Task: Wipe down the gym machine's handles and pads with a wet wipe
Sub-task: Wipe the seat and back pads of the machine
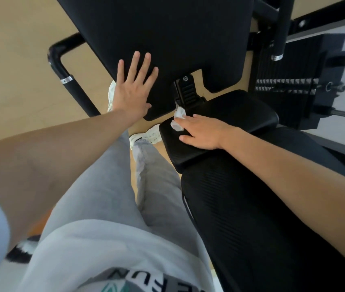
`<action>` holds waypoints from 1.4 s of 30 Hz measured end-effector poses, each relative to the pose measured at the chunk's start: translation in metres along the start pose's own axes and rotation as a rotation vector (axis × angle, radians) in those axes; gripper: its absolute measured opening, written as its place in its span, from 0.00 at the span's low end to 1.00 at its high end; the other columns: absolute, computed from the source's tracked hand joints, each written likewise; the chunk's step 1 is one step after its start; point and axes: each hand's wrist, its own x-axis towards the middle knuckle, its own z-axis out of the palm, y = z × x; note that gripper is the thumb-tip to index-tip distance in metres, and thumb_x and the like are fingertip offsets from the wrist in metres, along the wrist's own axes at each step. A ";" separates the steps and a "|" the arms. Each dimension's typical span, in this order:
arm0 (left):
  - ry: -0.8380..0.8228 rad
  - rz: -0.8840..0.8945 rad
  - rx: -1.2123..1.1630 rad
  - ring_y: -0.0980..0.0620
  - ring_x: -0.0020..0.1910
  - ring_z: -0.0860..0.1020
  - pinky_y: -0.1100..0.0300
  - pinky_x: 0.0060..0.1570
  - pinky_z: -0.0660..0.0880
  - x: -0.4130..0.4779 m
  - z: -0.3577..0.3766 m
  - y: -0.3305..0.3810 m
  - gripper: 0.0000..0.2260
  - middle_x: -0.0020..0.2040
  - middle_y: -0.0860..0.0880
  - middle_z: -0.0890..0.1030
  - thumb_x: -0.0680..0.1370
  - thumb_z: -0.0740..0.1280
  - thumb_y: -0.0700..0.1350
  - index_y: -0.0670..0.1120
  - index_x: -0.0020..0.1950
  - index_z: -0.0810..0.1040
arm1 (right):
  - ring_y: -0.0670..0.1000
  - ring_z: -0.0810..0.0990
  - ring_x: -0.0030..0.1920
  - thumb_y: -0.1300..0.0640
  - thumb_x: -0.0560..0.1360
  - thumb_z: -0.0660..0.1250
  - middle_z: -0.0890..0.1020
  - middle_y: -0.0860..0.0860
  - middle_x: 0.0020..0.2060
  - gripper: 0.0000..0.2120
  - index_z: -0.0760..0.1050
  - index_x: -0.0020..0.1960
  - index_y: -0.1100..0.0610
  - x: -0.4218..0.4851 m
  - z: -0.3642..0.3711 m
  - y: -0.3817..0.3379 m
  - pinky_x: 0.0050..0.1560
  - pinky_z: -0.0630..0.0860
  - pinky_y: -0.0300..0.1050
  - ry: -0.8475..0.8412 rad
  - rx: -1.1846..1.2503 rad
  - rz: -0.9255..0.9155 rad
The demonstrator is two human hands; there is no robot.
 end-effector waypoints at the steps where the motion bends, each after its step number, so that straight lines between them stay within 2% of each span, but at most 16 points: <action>1: -0.001 -0.002 -0.006 0.38 0.83 0.43 0.35 0.79 0.46 0.000 0.000 0.001 0.50 0.84 0.42 0.43 0.72 0.76 0.60 0.50 0.84 0.49 | 0.56 0.54 0.82 0.41 0.85 0.54 0.55 0.51 0.82 0.29 0.50 0.83 0.45 0.000 -0.002 0.005 0.79 0.53 0.55 0.003 -0.027 -0.008; 4: -0.001 -0.010 -0.015 0.38 0.83 0.42 0.35 0.79 0.45 -0.001 0.000 0.002 0.50 0.84 0.43 0.42 0.72 0.76 0.59 0.50 0.84 0.49 | 0.52 0.51 0.82 0.41 0.86 0.48 0.54 0.52 0.83 0.27 0.56 0.82 0.47 0.005 -0.010 0.023 0.81 0.46 0.53 0.023 -0.157 -0.027; 9: -0.013 -0.027 -0.034 0.38 0.83 0.42 0.34 0.79 0.48 0.000 -0.001 0.004 0.50 0.84 0.42 0.42 0.72 0.77 0.58 0.50 0.84 0.49 | 0.56 0.52 0.82 0.37 0.84 0.45 0.59 0.53 0.81 0.29 0.58 0.81 0.47 0.021 -0.009 0.027 0.80 0.46 0.60 0.092 -0.219 0.100; 12: -0.016 -0.025 -0.035 0.38 0.83 0.42 0.34 0.79 0.48 0.000 -0.002 0.005 0.50 0.84 0.42 0.42 0.72 0.77 0.58 0.50 0.84 0.49 | 0.54 0.50 0.82 0.38 0.84 0.46 0.58 0.49 0.82 0.28 0.58 0.81 0.47 0.029 0.000 0.001 0.80 0.45 0.62 0.069 -0.168 0.013; 17: -0.008 -0.038 -0.028 0.38 0.83 0.42 0.34 0.79 0.49 0.001 0.002 0.006 0.50 0.84 0.43 0.43 0.71 0.77 0.59 0.51 0.83 0.50 | 0.51 0.50 0.82 0.38 0.85 0.45 0.55 0.46 0.82 0.28 0.55 0.82 0.46 0.026 0.007 -0.013 0.80 0.45 0.57 0.021 -0.168 -0.116; 20: -0.012 -0.039 -0.038 0.38 0.83 0.42 0.35 0.79 0.48 0.001 0.001 0.007 0.50 0.84 0.43 0.43 0.71 0.78 0.59 0.51 0.83 0.51 | 0.52 0.50 0.82 0.38 0.85 0.44 0.54 0.48 0.82 0.28 0.53 0.82 0.46 0.017 -0.005 0.020 0.80 0.46 0.58 0.054 -0.215 -0.039; 25: -0.007 -0.070 -0.097 0.38 0.83 0.42 0.35 0.78 0.44 0.001 0.000 0.012 0.50 0.84 0.43 0.43 0.71 0.79 0.55 0.50 0.83 0.51 | 0.55 0.48 0.82 0.35 0.83 0.45 0.53 0.52 0.83 0.32 0.50 0.83 0.48 -0.003 -0.018 0.086 0.80 0.47 0.59 0.083 -0.225 0.217; 27: -0.010 -0.083 -0.121 0.38 0.83 0.41 0.36 0.77 0.42 0.000 0.000 0.014 0.50 0.84 0.43 0.42 0.71 0.79 0.54 0.50 0.83 0.51 | 0.54 0.50 0.82 0.34 0.83 0.46 0.54 0.52 0.82 0.33 0.52 0.83 0.49 -0.008 -0.019 0.073 0.80 0.48 0.58 0.082 -0.187 0.175; 30: -0.031 -0.100 -0.146 0.38 0.83 0.41 0.37 0.77 0.41 -0.001 -0.004 0.016 0.49 0.84 0.43 0.42 0.71 0.79 0.53 0.49 0.83 0.51 | 0.52 0.53 0.81 0.34 0.83 0.48 0.56 0.49 0.82 0.32 0.55 0.82 0.49 -0.013 -0.009 0.027 0.80 0.50 0.56 0.031 -0.119 -0.040; 32: -0.038 -0.114 -0.187 0.38 0.83 0.41 0.37 0.78 0.42 -0.001 -0.008 0.020 0.48 0.84 0.43 0.42 0.72 0.78 0.52 0.49 0.83 0.52 | 0.50 0.52 0.82 0.34 0.83 0.48 0.55 0.48 0.82 0.32 0.54 0.82 0.48 -0.019 -0.001 0.011 0.80 0.48 0.54 -0.006 -0.143 -0.116; 34: -0.015 -0.118 -0.285 0.38 0.83 0.43 0.37 0.79 0.45 -0.006 -0.012 0.027 0.42 0.84 0.42 0.46 0.74 0.76 0.50 0.47 0.82 0.57 | 0.49 0.50 0.82 0.34 0.83 0.47 0.53 0.46 0.82 0.31 0.54 0.82 0.45 -0.028 -0.005 0.021 0.80 0.45 0.54 -0.002 -0.143 -0.086; 36: 0.002 -0.116 -0.477 0.38 0.83 0.49 0.39 0.80 0.53 -0.016 -0.014 0.039 0.35 0.84 0.42 0.53 0.76 0.73 0.50 0.46 0.80 0.64 | 0.49 0.51 0.82 0.35 0.84 0.47 0.55 0.46 0.82 0.29 0.55 0.81 0.44 -0.041 -0.016 0.045 0.80 0.45 0.56 0.034 -0.135 0.016; 39: -0.103 -0.100 -0.844 0.43 0.77 0.64 0.46 0.75 0.66 -0.042 -0.011 0.065 0.27 0.77 0.45 0.69 0.78 0.72 0.54 0.47 0.75 0.72 | 0.52 0.53 0.82 0.39 0.85 0.49 0.56 0.49 0.82 0.27 0.58 0.81 0.46 -0.059 -0.024 0.075 0.81 0.47 0.57 0.095 -0.096 0.194; 42: -0.215 -0.162 -1.109 0.49 0.69 0.73 0.52 0.70 0.70 -0.065 -0.007 0.084 0.21 0.69 0.48 0.77 0.80 0.70 0.54 0.49 0.71 0.77 | 0.53 0.52 0.82 0.40 0.85 0.50 0.57 0.50 0.82 0.26 0.58 0.81 0.47 -0.061 -0.015 0.062 0.81 0.46 0.57 0.104 -0.091 0.168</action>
